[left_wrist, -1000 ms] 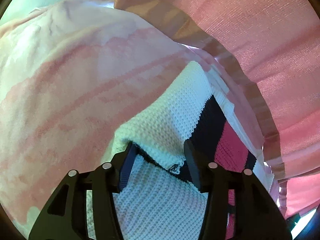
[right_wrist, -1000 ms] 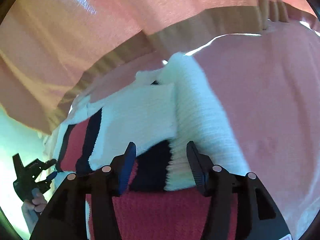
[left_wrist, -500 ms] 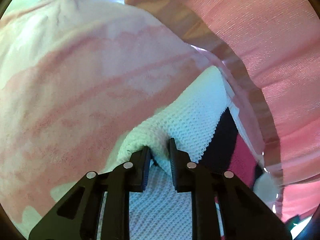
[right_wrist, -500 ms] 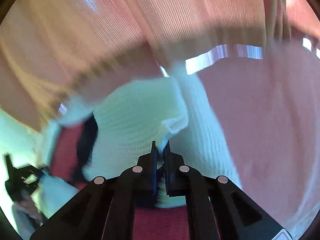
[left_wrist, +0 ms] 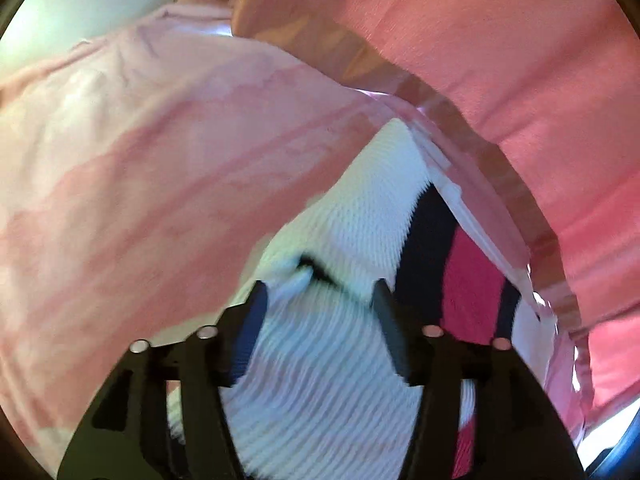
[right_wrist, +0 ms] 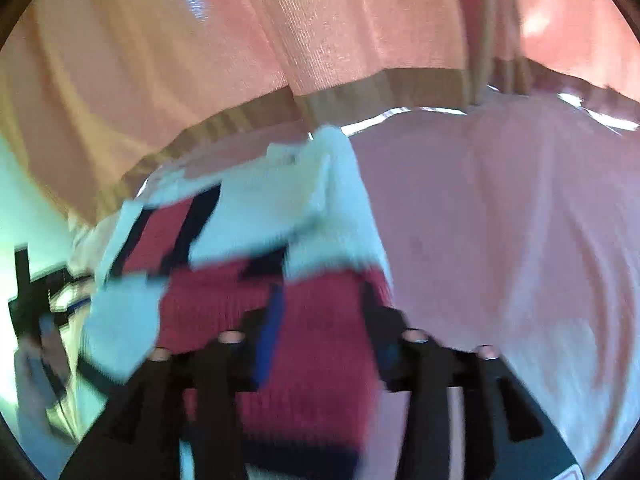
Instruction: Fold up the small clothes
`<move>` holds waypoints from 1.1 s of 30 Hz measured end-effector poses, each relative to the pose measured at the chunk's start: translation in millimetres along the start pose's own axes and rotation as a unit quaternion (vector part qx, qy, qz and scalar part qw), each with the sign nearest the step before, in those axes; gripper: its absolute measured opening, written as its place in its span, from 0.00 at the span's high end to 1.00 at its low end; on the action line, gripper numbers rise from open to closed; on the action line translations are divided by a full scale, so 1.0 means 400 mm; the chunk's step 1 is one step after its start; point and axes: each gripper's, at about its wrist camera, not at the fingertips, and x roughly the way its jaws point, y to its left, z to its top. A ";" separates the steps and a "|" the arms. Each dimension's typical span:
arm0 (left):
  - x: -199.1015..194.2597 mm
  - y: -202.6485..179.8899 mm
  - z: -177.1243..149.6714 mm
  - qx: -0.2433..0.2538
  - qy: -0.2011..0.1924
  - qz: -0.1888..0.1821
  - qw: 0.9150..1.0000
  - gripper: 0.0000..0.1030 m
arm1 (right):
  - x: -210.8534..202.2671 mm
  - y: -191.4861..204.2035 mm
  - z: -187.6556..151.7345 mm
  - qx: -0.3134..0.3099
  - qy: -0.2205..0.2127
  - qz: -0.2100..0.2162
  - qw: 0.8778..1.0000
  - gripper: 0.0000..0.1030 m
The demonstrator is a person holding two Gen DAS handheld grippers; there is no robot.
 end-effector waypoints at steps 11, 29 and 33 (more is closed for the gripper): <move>-0.187 0.240 -0.260 0.000 0.055 0.011 0.998 0.21 | -0.129 -0.011 -0.380 -0.018 0.126 0.093 0.988 0.47; -0.351 0.151 -0.416 0.055 0.059 -0.041 0.996 0.95 | -0.330 -0.117 -0.279 0.004 0.000 0.122 0.992 0.94; -0.427 0.118 -0.518 0.077 0.078 -0.064 0.992 0.96 | -0.424 -0.168 -0.324 -0.026 0.010 0.076 0.997 0.94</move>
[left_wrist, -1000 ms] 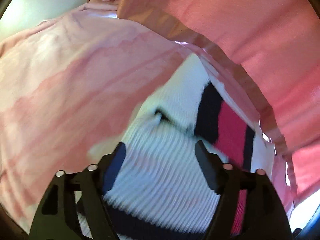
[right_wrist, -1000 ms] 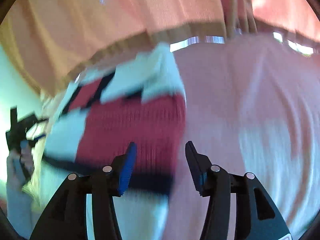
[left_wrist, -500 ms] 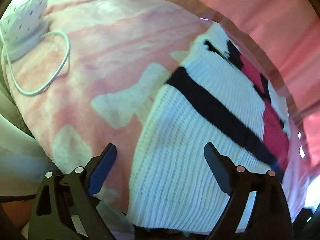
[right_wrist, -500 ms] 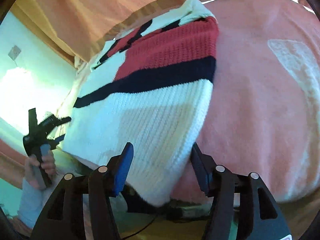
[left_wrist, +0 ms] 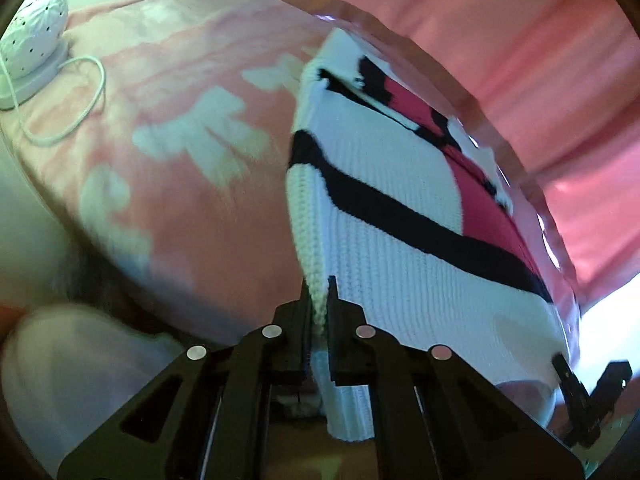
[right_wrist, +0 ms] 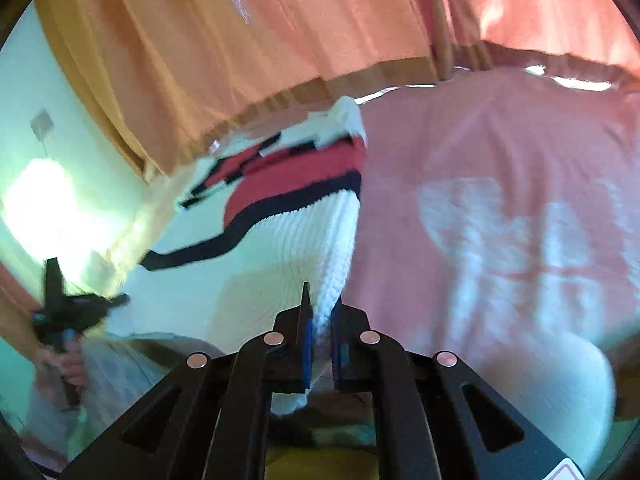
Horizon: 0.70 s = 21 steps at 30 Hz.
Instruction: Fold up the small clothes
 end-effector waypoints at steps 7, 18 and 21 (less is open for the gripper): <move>-0.115 -0.040 -0.196 0.026 0.046 -0.045 0.998 0.97 | -0.106 -0.026 -0.160 0.002 0.082 -0.011 0.997 0.94; -0.048 -0.070 -0.069 0.029 0.031 0.018 0.999 0.46 | -0.107 0.019 -0.013 -0.039 0.021 0.029 0.999 0.94; 0.022 -0.036 -0.099 0.005 0.056 0.048 0.997 0.46 | -0.086 0.011 -0.036 -0.028 0.036 0.031 0.998 0.94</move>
